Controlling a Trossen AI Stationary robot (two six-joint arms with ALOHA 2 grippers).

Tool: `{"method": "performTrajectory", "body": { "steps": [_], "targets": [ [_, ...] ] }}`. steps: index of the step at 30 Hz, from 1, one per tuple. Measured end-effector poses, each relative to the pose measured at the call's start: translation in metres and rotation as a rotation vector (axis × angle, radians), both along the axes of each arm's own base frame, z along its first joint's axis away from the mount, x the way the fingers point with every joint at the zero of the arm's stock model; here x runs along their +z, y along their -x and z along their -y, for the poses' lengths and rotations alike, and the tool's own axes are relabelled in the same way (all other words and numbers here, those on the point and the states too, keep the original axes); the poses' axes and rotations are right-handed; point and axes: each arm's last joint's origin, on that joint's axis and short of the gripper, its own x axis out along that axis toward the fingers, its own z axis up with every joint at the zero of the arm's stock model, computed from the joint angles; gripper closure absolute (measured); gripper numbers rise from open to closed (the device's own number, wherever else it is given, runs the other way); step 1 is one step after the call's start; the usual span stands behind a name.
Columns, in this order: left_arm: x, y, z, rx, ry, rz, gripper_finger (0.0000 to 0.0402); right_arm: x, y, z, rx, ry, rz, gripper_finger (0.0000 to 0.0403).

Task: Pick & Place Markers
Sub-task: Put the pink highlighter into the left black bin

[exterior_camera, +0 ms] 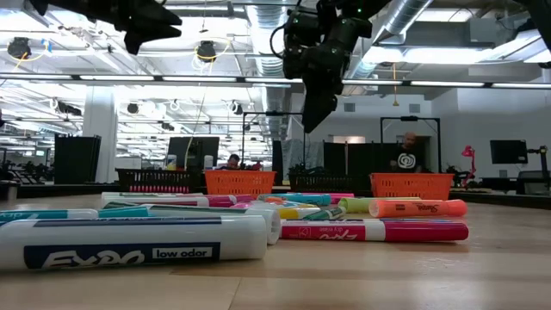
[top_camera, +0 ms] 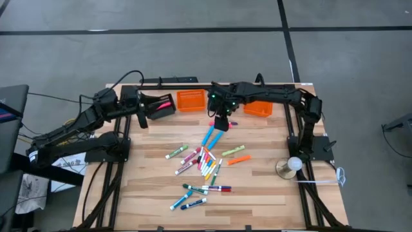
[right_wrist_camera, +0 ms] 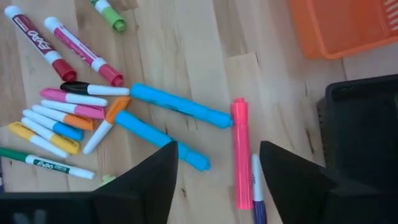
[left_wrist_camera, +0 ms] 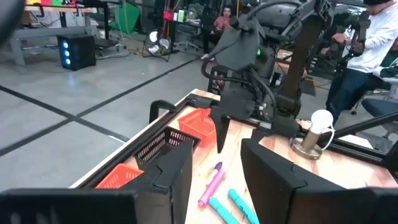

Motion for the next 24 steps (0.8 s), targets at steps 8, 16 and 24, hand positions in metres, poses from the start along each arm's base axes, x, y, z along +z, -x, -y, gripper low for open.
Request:
{"method": "performTrajectory", "body": {
  "steps": [8,16,24],
  "targets": [
    [0.001,0.0,0.0,0.0,-0.003,0.007,0.0266,-0.019,0.003,0.001,-0.041,0.007,-0.016,0.015],
    [0.001,0.0,0.0,0.0,-0.005,0.01,0.0266,-0.036,0.008,0.007,-0.071,-0.004,-0.029,0.015],
    [0.001,0.0,0.0,0.001,-0.005,0.01,0.0266,-0.066,-0.002,0.006,-0.061,-0.033,-0.116,0.015]
  ]
}}
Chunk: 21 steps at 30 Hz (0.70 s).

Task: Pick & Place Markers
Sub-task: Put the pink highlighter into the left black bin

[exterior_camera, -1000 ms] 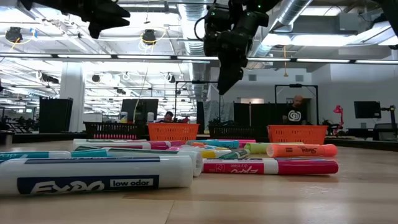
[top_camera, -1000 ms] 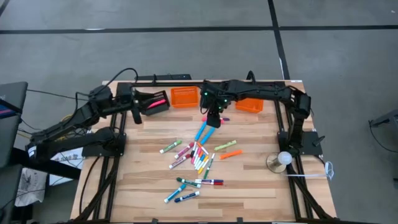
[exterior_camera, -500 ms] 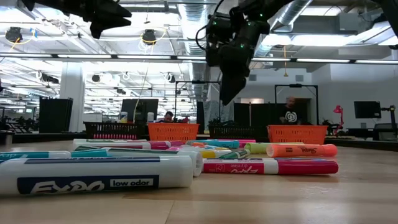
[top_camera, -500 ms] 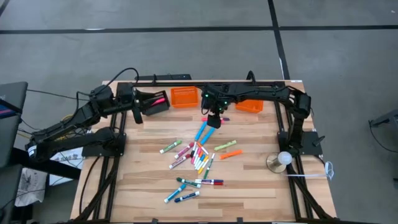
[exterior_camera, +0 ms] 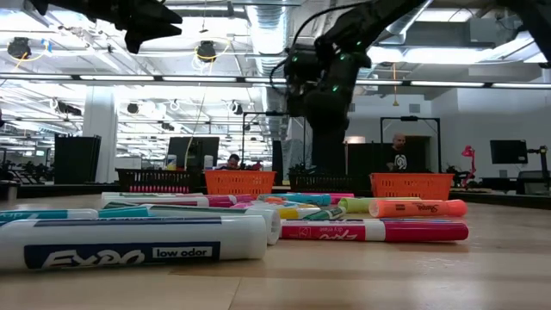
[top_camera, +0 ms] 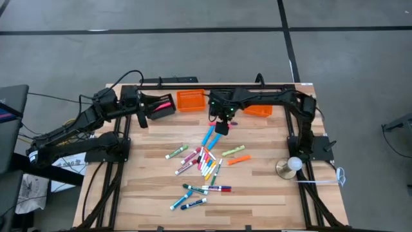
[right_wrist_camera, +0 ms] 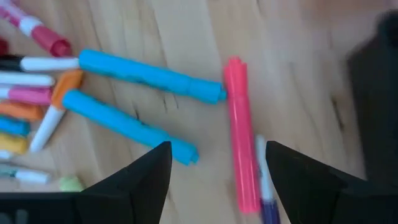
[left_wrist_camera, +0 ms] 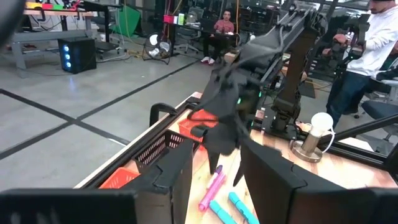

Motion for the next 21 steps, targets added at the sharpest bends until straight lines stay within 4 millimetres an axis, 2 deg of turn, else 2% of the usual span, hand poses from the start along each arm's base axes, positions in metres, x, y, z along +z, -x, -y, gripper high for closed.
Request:
{"method": "performTrajectory", "body": {
  "steps": [4,14,21],
  "targets": [
    [0.0,0.0,0.0,0.0,0.003,0.001,0.0266,-0.016,-0.01,0.003,0.001,-0.027,-0.093,0.015],
    [0.0,0.0,0.0,0.0,-0.002,0.002,0.0266,-0.025,-0.028,0.015,0.012,-0.03,-0.113,0.015],
    [0.001,0.0,0.0,0.0,-0.006,0.004,0.0266,-0.033,-0.028,0.016,0.021,-0.034,-0.145,0.015]
  ]
}}
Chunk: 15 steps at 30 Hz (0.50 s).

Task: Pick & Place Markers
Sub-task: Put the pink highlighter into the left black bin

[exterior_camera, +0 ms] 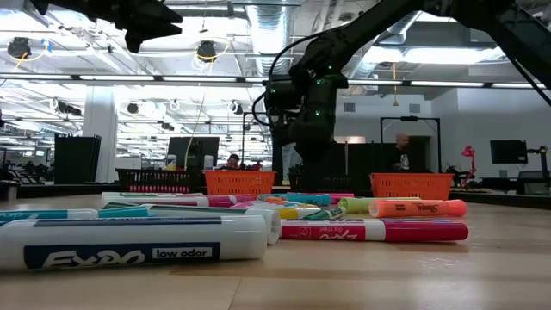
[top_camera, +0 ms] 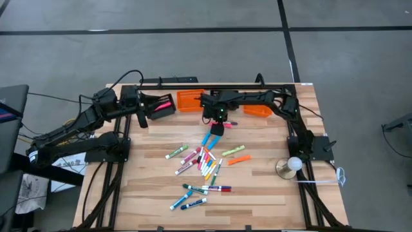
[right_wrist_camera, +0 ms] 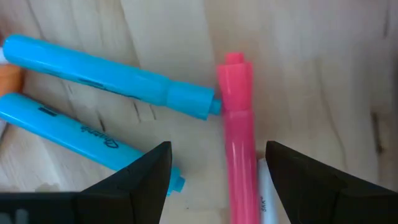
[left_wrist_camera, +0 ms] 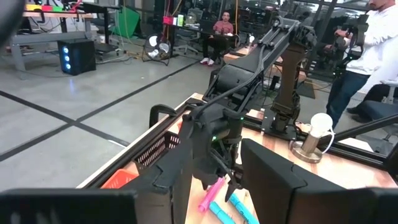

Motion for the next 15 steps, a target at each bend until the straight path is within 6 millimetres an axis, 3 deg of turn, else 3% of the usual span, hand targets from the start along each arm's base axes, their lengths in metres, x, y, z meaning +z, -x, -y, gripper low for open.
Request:
{"method": "performTrajectory", "body": {
  "steps": [7,15],
  "targets": [
    [0.0,0.0,0.0,0.0,-0.001,0.002,0.0266,0.0,0.0,0.003,0.017,0.044,-0.003,0.016],
    [0.001,0.0,0.0,-0.001,-0.004,0.007,0.0266,-0.013,-0.003,0.001,0.035,0.037,-0.034,0.018]
  ]
}}
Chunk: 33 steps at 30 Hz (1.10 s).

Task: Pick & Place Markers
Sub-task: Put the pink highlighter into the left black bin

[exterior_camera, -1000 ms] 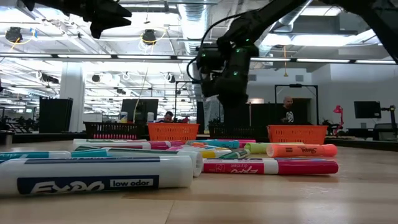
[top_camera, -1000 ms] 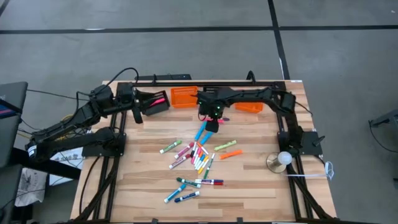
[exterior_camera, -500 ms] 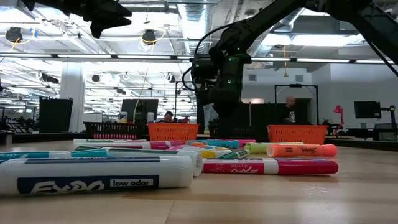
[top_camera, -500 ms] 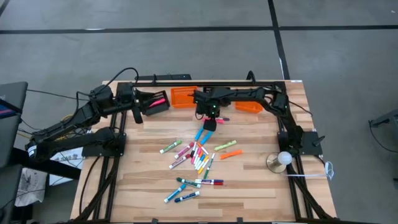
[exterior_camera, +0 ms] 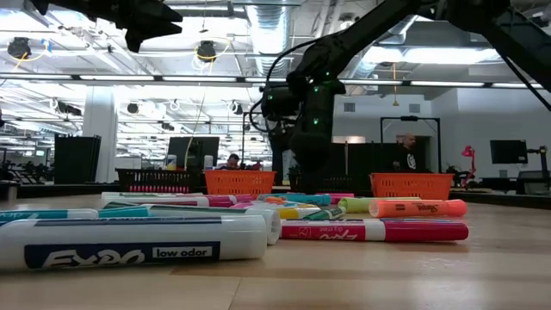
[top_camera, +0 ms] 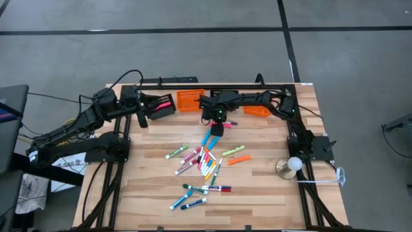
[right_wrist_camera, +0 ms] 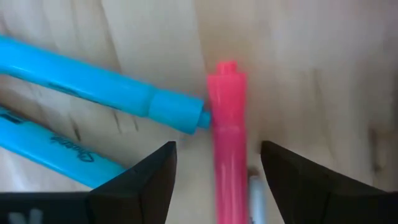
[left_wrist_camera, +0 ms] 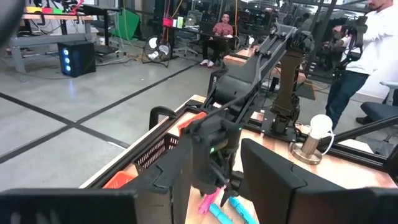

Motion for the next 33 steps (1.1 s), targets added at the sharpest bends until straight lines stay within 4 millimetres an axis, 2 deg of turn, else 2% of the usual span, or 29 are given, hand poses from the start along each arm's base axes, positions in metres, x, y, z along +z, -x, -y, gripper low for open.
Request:
{"method": "performTrajectory", "body": {
  "steps": [8,18,22,29,33],
  "targets": [
    [0.0,0.0,0.0,0.0,0.0,0.001,0.0266,-0.003,0.0,0.001,-0.012,-0.001,-0.012,0.0196],
    [0.0,0.0,0.0,0.001,0.0,0.0,0.0266,-0.004,-0.001,-0.001,-0.017,0.01,-0.013,0.0301],
    [0.0,0.0,0.0,0.0,0.0,0.0,0.0266,-0.004,-0.001,-0.001,-0.017,0.007,-0.011,0.0331],
    [0.0,0.0,0.0,0.0,0.0,0.0,0.0266,0.0,-0.004,-0.004,-0.027,-0.014,-0.013,0.0337],
    [0.0,0.0,0.0,0.0,0.0,0.0,0.0266,0.015,-0.013,-0.007,-0.02,-0.017,0.02,0.0338]
  ]
}}
